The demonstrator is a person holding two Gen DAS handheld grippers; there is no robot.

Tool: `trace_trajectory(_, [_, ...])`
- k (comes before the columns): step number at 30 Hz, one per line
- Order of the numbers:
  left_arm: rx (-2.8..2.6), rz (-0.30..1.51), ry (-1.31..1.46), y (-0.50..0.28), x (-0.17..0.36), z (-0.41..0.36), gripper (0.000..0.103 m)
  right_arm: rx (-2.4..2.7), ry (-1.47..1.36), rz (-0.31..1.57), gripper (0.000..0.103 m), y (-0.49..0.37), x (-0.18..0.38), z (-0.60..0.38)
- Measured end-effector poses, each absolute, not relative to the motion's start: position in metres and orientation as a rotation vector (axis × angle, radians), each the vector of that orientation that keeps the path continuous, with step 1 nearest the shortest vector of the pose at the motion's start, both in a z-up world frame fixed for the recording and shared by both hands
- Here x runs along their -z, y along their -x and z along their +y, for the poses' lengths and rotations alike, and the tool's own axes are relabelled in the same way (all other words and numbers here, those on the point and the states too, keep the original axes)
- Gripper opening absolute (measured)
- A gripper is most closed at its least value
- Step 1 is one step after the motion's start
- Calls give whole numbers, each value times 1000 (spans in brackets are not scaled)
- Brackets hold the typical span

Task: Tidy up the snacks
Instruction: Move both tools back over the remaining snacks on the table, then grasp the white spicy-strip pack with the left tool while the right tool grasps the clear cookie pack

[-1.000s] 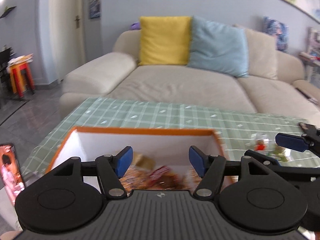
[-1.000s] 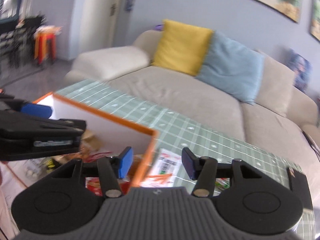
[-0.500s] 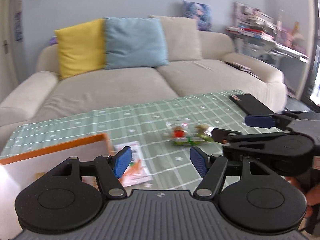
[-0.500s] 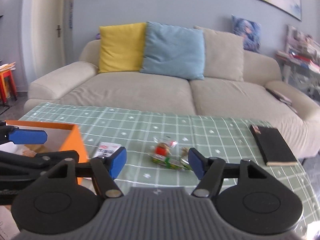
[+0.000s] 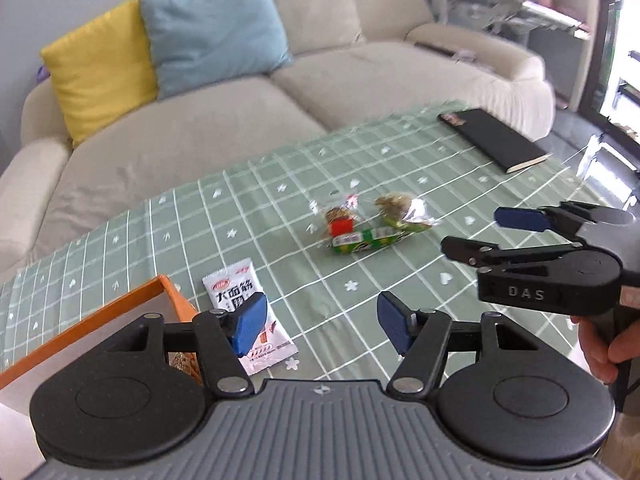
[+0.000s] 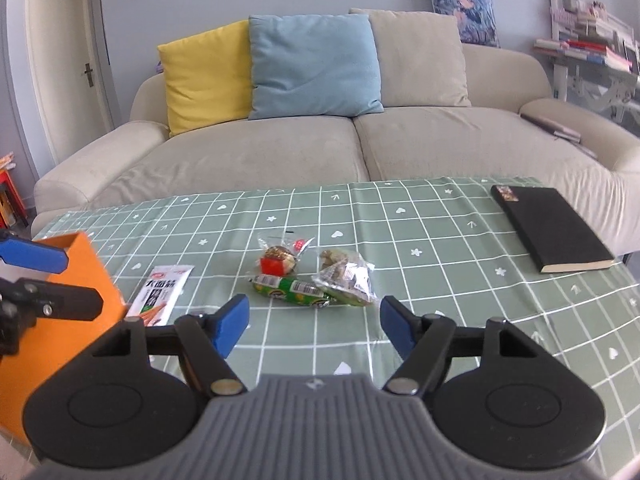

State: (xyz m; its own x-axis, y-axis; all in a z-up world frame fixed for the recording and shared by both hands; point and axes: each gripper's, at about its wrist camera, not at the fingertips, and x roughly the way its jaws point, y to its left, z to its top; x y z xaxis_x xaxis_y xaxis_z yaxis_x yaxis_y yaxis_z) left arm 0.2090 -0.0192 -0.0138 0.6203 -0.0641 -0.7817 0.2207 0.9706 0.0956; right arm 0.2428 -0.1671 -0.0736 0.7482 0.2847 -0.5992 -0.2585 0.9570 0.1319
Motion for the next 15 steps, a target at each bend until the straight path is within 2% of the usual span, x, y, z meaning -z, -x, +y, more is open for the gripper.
trace_trajectory(7, [10, 1041, -98, -260, 35, -23, 75, -310, -125, 707, 70, -287, 92, -175])
trace_trajectory(15, [-186, 1151, -130, -311, 74, -20, 75, -306, -159, 755, 70, -324, 114, -185])
